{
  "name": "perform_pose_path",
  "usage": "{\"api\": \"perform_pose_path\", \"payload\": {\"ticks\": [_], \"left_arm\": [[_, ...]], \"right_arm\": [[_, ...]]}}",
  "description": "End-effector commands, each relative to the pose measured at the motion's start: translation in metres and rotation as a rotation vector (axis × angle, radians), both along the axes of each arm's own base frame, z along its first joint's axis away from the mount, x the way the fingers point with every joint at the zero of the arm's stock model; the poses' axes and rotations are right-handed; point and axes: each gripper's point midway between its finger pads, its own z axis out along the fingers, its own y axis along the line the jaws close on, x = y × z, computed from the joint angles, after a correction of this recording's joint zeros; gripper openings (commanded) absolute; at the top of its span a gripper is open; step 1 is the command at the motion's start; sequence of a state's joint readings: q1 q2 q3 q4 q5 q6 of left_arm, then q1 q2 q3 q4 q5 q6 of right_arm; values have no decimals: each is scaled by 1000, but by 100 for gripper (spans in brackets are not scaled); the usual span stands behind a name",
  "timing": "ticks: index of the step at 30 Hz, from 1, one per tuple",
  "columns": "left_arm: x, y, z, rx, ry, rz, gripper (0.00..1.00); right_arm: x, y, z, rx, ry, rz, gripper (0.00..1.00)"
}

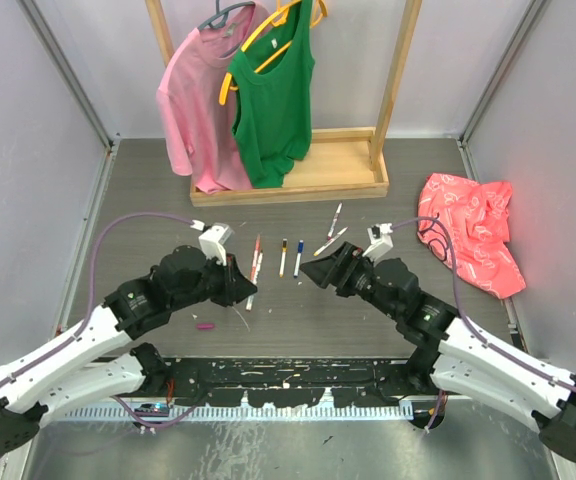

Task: Insert the pens into the pen caps
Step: Pick up the pen from the center of the board.

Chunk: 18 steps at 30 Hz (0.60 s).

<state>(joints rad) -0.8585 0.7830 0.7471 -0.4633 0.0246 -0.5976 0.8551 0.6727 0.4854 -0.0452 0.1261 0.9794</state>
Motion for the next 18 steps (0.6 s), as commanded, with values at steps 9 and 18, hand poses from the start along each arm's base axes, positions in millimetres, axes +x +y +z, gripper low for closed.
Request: {"api": "perform_pose_path", "payload": {"ticks": [9,18], "left_arm": [[-1,-51,11,-81,-13,-55,8],[-2,-70,7,-71,-3,-88,8]], "right_arm": [[-4,45,12,202,44,139,71],[-10,57,5,212,68,175,61]]}}
